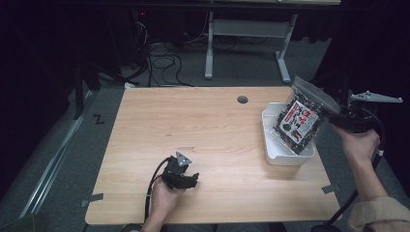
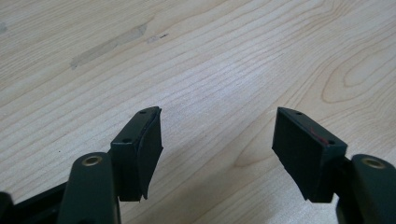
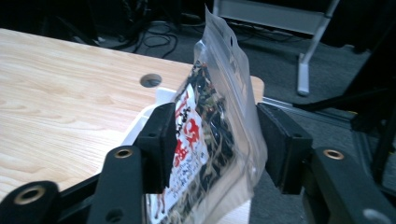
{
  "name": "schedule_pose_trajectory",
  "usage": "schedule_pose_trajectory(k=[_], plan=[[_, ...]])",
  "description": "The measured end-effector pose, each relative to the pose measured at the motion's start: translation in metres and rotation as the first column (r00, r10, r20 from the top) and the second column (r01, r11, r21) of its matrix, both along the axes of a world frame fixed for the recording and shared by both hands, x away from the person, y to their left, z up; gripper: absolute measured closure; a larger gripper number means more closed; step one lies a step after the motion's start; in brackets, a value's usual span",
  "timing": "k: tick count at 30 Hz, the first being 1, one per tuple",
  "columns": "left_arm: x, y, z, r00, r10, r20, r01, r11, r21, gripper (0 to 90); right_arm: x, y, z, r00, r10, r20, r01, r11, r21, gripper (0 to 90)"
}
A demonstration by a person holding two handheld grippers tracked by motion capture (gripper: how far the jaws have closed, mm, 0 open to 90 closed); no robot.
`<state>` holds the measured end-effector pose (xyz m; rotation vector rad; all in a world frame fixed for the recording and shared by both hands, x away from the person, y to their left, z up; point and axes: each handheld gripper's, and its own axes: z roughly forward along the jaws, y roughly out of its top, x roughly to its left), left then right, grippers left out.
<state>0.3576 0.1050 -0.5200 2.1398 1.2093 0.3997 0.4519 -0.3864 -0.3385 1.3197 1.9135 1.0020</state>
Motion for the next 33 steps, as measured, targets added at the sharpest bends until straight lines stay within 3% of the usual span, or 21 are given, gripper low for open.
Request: schedule_pose_trajectory(k=[4, 8, 19, 26, 33], plan=[[0.0, -0.001, 0.0, 1.0, -0.003, 0.0, 0.003, 1.0, 0.001, 33.4, -0.001, -0.006, -0.001, 0.9997, -0.026, -0.002, 0.026, 1.0, 0.004, 44.7], [-0.001, 0.0, 0.001, 1.0, -0.002, 0.003, 0.002, 1.0, -0.004, 33.4, -0.004, -0.011, 0.002, 0.9981, -0.054, 0.031, 0.054, 0.999, 0.003, 42.3], [-0.001, -0.001, 0.0, 1.0, -0.005, 0.0, 0.005, 1.0, -0.004, 33.4, -0.011, -0.012, 0.006, 0.997, -0.045, 0.063, 0.046, 0.999, -0.012, 42.8], [-0.002, -0.001, 0.001, 1.0, -0.008, 0.003, 0.008, 1.0, -0.004, 33.3, -0.019, 0.004, 0.005, 0.9963, 0.033, 0.079, -0.033, 0.999, -0.009, 44.4], [-0.003, -0.001, 0.002, 0.9999, -0.008, 0.008, 0.008, 0.9999, -0.006, 33.3, -0.029, 0.025, -0.007, 0.9917, 0.116, 0.055, -0.117, 0.993, 0.019, 46.6]])
